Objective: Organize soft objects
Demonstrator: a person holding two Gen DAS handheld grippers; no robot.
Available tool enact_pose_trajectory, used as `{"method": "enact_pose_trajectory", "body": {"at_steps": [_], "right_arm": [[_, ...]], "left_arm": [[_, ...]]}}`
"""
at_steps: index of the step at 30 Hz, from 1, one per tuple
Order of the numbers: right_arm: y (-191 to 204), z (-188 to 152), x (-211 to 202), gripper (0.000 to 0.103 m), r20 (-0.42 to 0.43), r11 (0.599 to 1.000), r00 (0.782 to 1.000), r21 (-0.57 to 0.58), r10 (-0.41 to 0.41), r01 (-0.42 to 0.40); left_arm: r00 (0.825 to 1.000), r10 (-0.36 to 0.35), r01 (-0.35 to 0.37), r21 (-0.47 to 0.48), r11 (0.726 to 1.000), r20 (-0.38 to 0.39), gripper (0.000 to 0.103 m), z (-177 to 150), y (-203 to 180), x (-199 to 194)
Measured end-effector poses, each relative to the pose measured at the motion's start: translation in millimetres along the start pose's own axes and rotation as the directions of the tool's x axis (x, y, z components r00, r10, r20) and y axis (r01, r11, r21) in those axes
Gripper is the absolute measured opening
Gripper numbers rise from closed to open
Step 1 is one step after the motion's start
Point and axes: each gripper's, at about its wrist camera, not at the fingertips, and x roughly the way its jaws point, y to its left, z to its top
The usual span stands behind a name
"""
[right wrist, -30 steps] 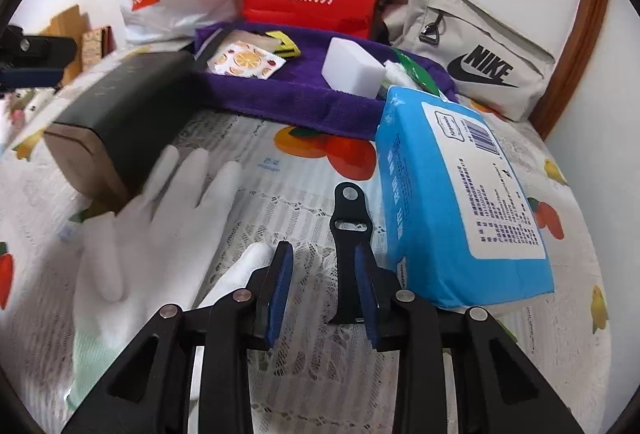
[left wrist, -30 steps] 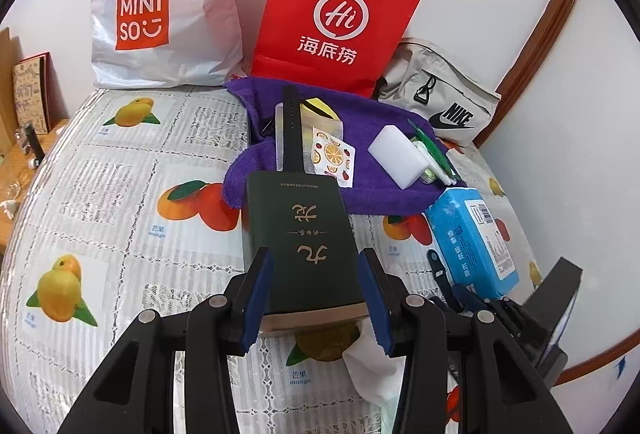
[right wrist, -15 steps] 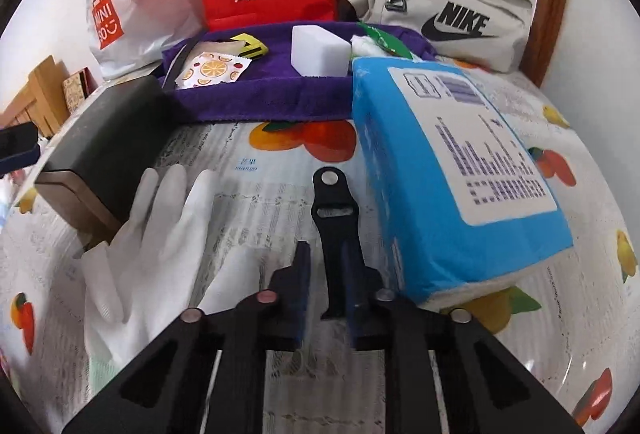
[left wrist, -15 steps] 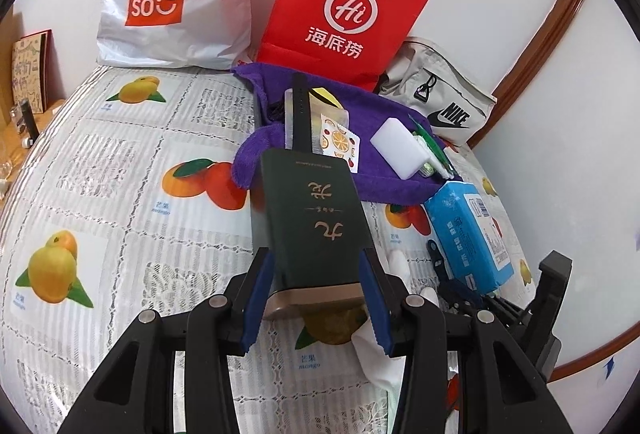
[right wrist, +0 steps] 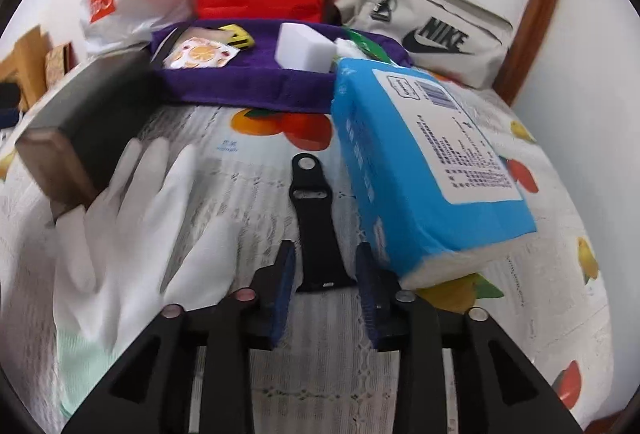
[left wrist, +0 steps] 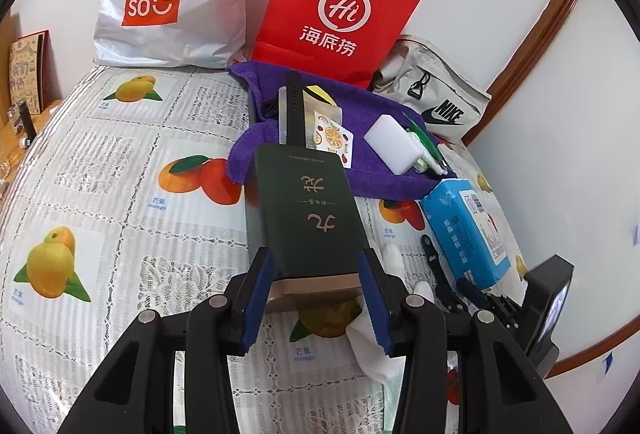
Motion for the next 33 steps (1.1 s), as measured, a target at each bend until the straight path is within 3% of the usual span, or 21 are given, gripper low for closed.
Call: {"method": "enact_pose_trajectory", "body": {"at_steps": [5, 7, 8, 14, 16, 18, 19, 20, 21, 25, 31, 33], "right_arm": [[-24, 4, 10, 0.047, -0.013, 0.985, 0.993, 0.128, 0.114, -0.111], [-18, 4, 9, 0.037, -0.011, 0.988, 0.992, 0.095, 0.123, -0.122], [-15, 5, 8, 0.022, -0.009, 0.987, 0.989, 0.078, 0.145, -0.143], [-4, 6, 2, 0.022, -0.050, 0.981, 0.980, 0.040, 0.190, -0.188], [-1, 7, 4, 0.027, -0.045, 0.983, 0.982, 0.034, 0.184, -0.182], [0, 11, 9, 0.038, -0.030, 0.983, 0.983, 0.040, 0.181, -0.180], [0, 12, 11, 0.038, -0.019, 0.981, 0.982, 0.043, 0.190, -0.189], [1, 13, 12, 0.034, -0.011, 0.981, 0.981, 0.038, 0.193, -0.192], [1, 13, 12, 0.020, -0.011, 0.979, 0.979, 0.027, 0.204, -0.204], [-6, 12, 11, 0.020, -0.013, 0.963, 0.963, 0.034, 0.269, -0.268], [-12, -4, -16, 0.020, 0.009, 0.955, 0.955, 0.021, 0.295, -0.295], [-13, -13, -31, 0.020, 0.016, 0.949, 0.949, -0.002, 0.315, -0.315]], "left_arm": [[1.000, -0.008, 0.008, -0.005, 1.000, -0.002, 0.042, -2, 2, 1], [1.000, -0.007, 0.007, -0.008, 1.000, -0.005, 0.042, -2, 3, 1], [1.000, -0.006, 0.006, -0.010, 1.000, -0.006, 0.042, -2, 3, 1], [1.000, 0.008, -0.008, -0.012, 1.000, -0.010, 0.042, -5, 5, -2], [1.000, 0.011, -0.011, -0.017, 1.000, -0.012, 0.042, -7, 6, -4], [1.000, 0.021, -0.021, -0.016, 1.000, -0.017, 0.042, -10, 6, -6], [1.000, 0.025, -0.025, -0.012, 1.000, -0.019, 0.042, -11, 5, -6], [0.999, 0.030, -0.030, -0.004, 1.000, -0.023, 0.042, -14, 3, -7], [0.999, 0.035, -0.035, 0.003, 0.999, -0.026, 0.042, -16, 1, -8], [0.998, 0.048, -0.047, 0.026, 0.999, -0.046, 0.042, -26, -6, -7], [0.995, 0.044, -0.041, 0.038, 0.998, -0.090, 0.042, -45, -24, 1], [0.994, 0.042, -0.038, 0.044, 0.998, -0.103, 0.054, -52, -33, 6]]}}
